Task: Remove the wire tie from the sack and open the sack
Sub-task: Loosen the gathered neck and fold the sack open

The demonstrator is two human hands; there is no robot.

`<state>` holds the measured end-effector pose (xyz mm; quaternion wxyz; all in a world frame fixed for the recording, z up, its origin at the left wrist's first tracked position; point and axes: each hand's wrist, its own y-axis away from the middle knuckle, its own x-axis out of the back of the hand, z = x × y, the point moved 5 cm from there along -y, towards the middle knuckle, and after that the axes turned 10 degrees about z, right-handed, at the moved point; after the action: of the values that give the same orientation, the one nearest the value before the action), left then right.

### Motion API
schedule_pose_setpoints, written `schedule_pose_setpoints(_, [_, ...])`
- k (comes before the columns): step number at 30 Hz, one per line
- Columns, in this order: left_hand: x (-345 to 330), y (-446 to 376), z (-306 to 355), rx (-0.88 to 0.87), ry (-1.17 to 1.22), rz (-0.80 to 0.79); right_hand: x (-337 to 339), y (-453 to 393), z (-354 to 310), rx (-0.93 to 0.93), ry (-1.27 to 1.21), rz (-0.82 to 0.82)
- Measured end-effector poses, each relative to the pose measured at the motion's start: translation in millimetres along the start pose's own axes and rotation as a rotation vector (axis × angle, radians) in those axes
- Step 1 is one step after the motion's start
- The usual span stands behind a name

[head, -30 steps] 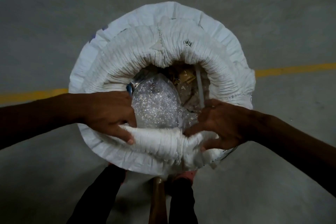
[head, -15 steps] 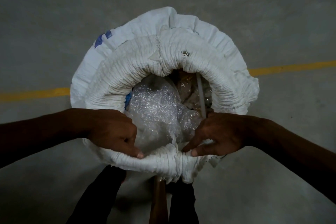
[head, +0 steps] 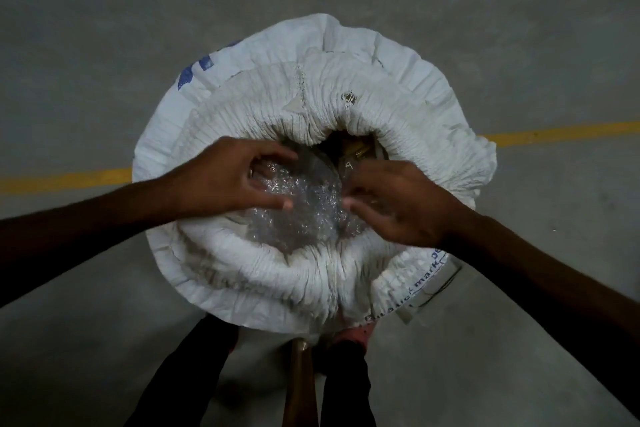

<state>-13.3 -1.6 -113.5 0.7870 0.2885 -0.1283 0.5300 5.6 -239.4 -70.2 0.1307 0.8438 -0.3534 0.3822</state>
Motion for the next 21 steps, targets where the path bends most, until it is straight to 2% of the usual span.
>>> schedule_pose_setpoints(2, [6, -15, -3, 0.069, 0.139, 0.065, -1, -12, 11, -0.122, 0.006, 0.099])
schedule_pose_setpoints(4, [11, -24, -4, 0.065, 0.173, 0.117, -2, -21, 22, -0.231, 0.015, 0.1])
schedule_pose_setpoints(8, [29, -30, -6, -0.106, -0.05, 0.238, 15, -29, 35, -0.33, 0.136, 0.071])
schedule_pose_setpoints(12, [52, -32, -13, -0.215, -0.157, 0.278, 38, -31, 48, -0.297, 0.229, 0.026])
schedule_pose_setpoints(21, [64, -33, -20, -0.216, -0.179, 0.297, 49, -31, 59, -0.227, 0.258, 0.026])
